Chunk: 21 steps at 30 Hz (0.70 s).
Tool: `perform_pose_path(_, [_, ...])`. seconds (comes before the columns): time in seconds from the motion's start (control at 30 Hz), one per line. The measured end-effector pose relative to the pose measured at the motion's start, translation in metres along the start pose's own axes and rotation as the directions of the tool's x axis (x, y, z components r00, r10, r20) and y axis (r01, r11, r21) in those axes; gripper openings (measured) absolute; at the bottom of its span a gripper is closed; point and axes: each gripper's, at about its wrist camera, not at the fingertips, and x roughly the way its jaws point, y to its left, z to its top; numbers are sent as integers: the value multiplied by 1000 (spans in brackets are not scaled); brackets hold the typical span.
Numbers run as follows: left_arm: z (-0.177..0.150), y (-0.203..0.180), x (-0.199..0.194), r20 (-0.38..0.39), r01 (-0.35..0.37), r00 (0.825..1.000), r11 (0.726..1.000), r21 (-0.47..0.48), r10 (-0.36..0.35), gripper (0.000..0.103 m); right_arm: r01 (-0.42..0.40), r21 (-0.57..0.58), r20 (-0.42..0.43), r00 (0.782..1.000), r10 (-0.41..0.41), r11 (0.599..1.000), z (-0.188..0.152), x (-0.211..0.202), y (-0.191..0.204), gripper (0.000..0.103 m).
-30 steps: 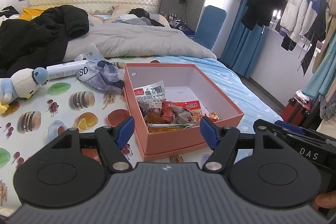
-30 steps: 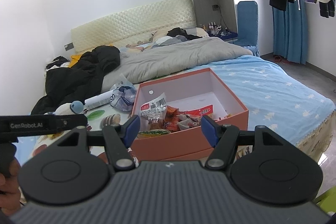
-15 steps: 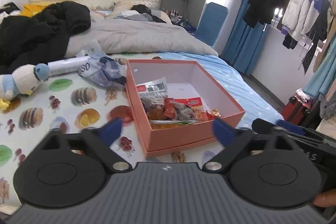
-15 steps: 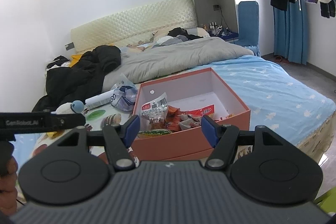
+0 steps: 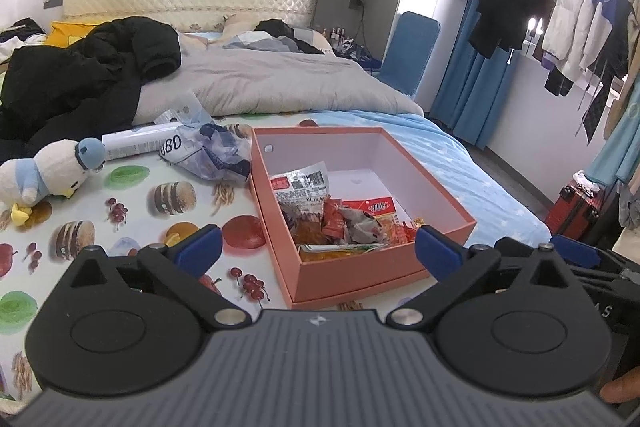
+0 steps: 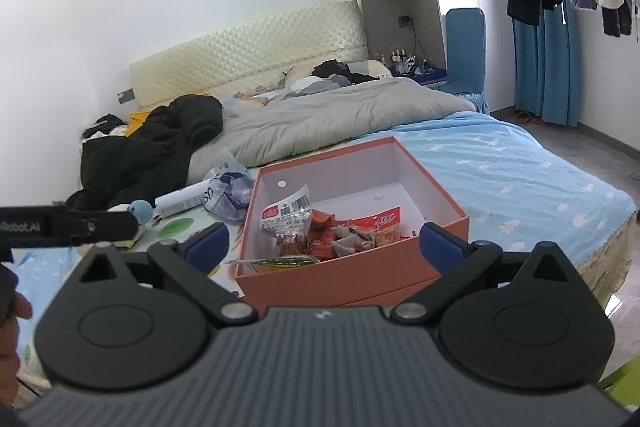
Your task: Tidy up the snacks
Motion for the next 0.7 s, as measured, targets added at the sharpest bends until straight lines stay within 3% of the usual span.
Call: perform_pose_path(0.7, [6, -2, 1, -15, 5, 1000, 1000, 29, -5, 103, -6, -3, 9, 1000, 6, 1000, 4, -3, 0, 103])
